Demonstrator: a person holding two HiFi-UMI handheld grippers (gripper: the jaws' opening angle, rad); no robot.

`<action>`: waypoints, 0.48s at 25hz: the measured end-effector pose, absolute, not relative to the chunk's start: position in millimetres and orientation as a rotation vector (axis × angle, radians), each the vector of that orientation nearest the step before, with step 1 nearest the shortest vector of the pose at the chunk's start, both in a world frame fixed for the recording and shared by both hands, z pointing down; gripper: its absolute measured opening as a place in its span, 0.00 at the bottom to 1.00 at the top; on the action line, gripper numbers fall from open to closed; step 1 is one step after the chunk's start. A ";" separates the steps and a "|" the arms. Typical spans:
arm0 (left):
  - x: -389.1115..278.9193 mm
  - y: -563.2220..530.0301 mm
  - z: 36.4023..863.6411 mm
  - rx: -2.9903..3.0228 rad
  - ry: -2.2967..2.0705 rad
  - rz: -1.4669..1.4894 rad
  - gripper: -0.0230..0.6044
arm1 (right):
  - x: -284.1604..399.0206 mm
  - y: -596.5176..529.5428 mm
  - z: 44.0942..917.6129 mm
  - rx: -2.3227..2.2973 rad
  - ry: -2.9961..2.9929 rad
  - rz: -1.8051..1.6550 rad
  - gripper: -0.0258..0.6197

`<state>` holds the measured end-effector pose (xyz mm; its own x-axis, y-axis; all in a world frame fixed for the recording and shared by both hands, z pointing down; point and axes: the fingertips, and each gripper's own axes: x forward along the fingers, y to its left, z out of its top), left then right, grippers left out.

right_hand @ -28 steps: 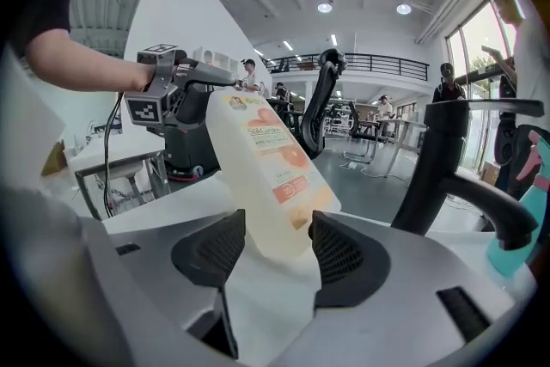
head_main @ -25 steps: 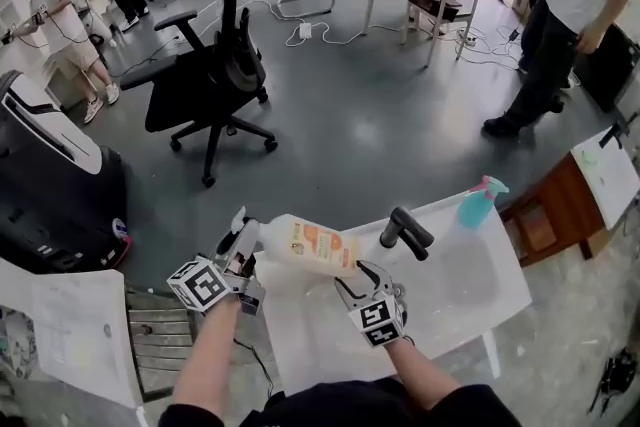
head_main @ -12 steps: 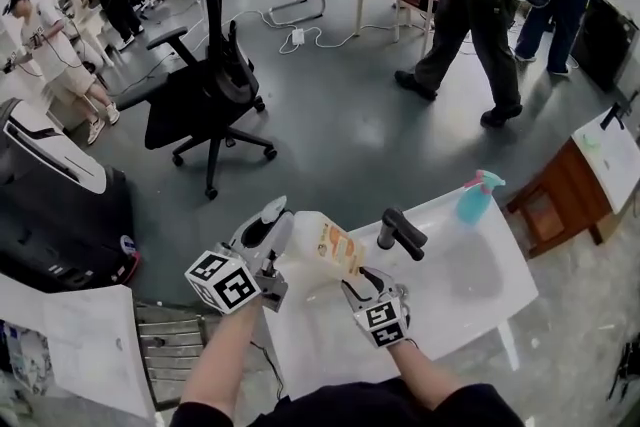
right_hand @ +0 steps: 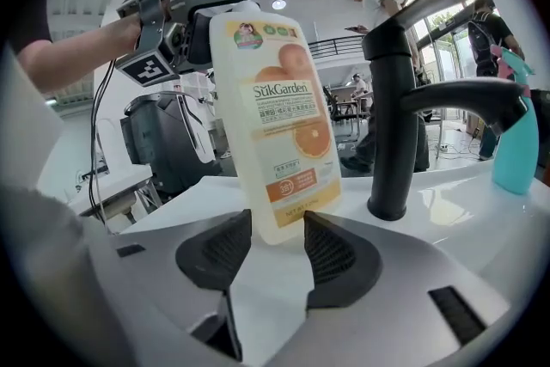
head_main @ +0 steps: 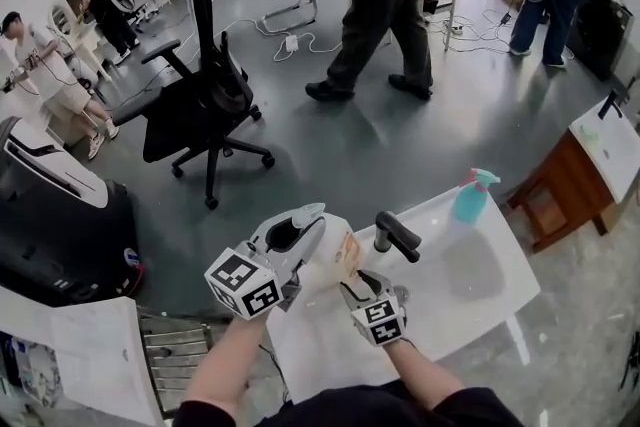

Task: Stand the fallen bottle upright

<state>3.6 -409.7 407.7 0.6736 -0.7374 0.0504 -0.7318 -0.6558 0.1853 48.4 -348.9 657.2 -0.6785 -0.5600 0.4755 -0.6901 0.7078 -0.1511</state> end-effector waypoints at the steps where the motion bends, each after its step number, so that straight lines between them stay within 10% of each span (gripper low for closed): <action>1: 9.7 -408.8 407.5 2.717 -1.180 -0.024 0.20 | 48.6 -348.6 658.7 0.970 -2.517 0.452 0.34; 12: 41.6 -399.8 405.9 2.849 -1.107 0.081 0.20 | 66.3 -341.0 671.4 0.984 -2.454 0.544 0.33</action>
